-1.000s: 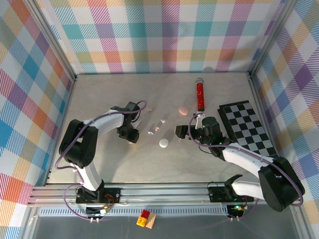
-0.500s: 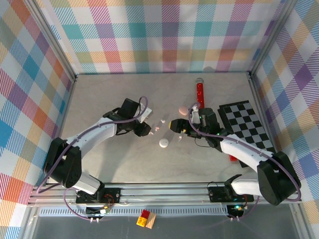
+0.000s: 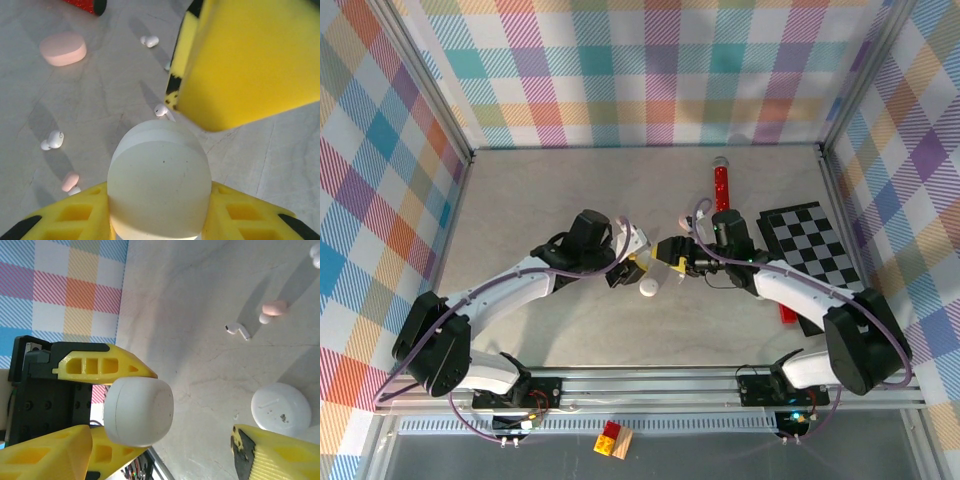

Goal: Insert the wireless bluetooth earbuds into the charging case

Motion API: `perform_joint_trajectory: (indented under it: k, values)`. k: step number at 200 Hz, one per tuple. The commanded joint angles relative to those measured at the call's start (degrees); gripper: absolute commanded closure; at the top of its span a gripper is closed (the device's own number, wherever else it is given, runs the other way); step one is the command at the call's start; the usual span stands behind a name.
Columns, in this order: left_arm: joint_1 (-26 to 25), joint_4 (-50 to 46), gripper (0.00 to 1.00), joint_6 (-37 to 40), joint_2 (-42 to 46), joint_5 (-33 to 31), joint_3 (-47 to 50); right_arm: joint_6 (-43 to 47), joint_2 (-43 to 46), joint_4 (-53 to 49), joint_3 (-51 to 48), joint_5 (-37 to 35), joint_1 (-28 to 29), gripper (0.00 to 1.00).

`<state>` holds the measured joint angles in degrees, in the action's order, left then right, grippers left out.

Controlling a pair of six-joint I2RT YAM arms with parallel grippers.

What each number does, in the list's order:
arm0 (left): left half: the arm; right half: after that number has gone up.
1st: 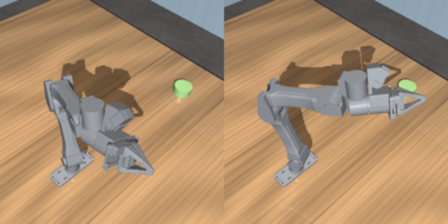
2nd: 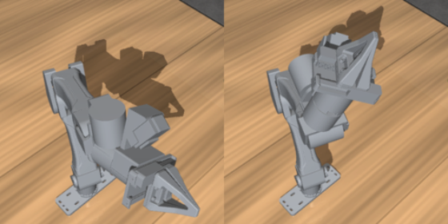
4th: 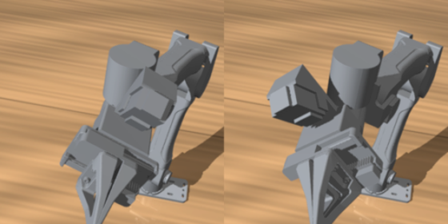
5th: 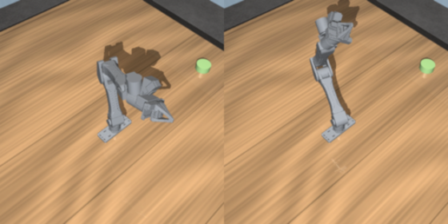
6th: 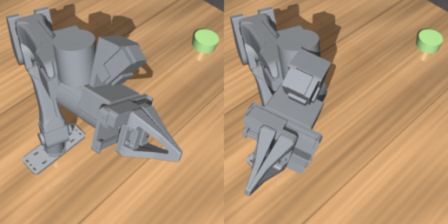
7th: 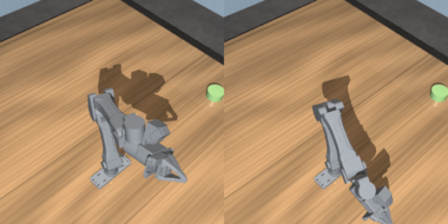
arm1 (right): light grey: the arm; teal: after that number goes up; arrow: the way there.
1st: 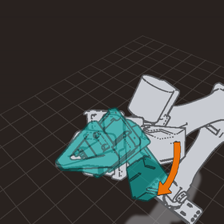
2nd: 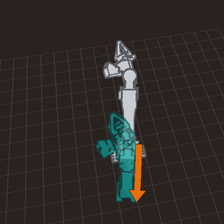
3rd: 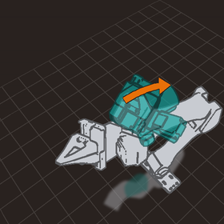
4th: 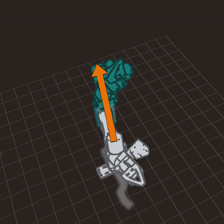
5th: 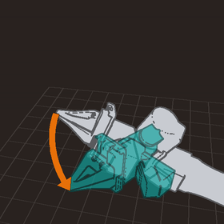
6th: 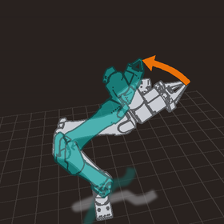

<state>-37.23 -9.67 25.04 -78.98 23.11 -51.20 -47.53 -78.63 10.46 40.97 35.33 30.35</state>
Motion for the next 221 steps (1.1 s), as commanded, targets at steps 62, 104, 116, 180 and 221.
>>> perform_joint_trajectory:
  k: [62, 104, 116, 180, 221]
  values:
    - [-3.2, 0.5, 0.61, 5.0, -2.4, -1.0, -2.0, -1.7, -3.1, 2.5, 2.2, 6.5, 0.1, 0.38]
    - [-3.5, 1.4, 0.61, 4.8, -2.4, -1.3, -2.3, -2.2, -3.8, 1.9, 2.4, 7.3, 0.1, 0.50]
    - [-3.5, 1.4, 0.61, 4.8, -2.6, -1.6, -2.5, -2.3, -4.0, 1.9, 2.4, 7.3, 0.2, 0.54]
    - [-3.7, 2.2, 0.61, 4.2, -3.4, -2.2, -2.8, -1.5, -4.4, -0.8, 3.1, 6.8, 0.1, 0.66]
    - [-3.7, 4.0, 0.57, 3.4, -3.0, -3.0, -2.0, -0.7, -3.7, -2.0, 3.2, 5.3, 0.1, 0.75]
